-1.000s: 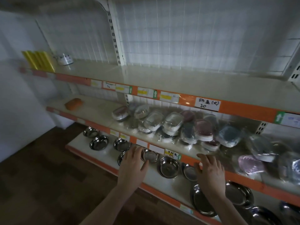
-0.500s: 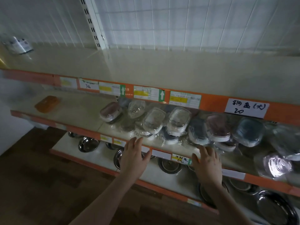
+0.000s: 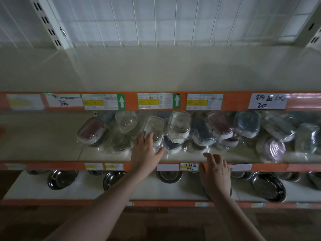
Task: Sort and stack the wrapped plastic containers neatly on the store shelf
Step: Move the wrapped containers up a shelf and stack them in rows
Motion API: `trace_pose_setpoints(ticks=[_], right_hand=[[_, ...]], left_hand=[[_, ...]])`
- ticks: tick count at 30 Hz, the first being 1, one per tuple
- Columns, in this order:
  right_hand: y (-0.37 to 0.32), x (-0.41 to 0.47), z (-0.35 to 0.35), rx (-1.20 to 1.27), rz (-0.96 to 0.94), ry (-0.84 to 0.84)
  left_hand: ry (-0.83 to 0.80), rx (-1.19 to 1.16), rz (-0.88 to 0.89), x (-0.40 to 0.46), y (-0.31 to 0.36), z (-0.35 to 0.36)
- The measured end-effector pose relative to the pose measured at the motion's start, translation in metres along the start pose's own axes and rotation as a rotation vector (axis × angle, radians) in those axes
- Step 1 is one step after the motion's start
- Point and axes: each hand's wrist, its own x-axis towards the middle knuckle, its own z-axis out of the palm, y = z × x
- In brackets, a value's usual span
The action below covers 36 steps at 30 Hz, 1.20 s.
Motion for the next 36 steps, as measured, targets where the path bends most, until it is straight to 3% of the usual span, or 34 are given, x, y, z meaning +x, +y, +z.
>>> trace_pose_setpoints(ticks=[7, 12, 18, 27, 33, 36], right_hand=[[-0.011, 0.014, 0.024, 0.029, 0.004, 0.016], [-0.005, 0.015, 0.045, 0.059, 0.024, -0.007], [0.011, 0.010, 0.060, 0.055, 0.022, -0.027], [0.018, 0.018, 0.063, 0.049, 0.031, -0.030], [0.008, 0.032, 0.060, 0.066, 0.039, -0.022], [-0.007, 0.046, 0.059, 0.106, 0.016, -0.001]], left_hand=[[-0.012, 0.147, -0.006, 0.047, 0.007, 0.017], [-0.136, 0.252, -0.104, 0.070, 0.001, 0.041], [0.048, 0.195, -0.121, 0.076, -0.012, 0.050], [0.069, 0.165, -0.091, 0.081, -0.015, 0.055], [-0.255, 0.204, -0.168, 0.075, -0.023, 0.029], [-0.278, 0.181, -0.172, 0.071, -0.026, 0.025]])
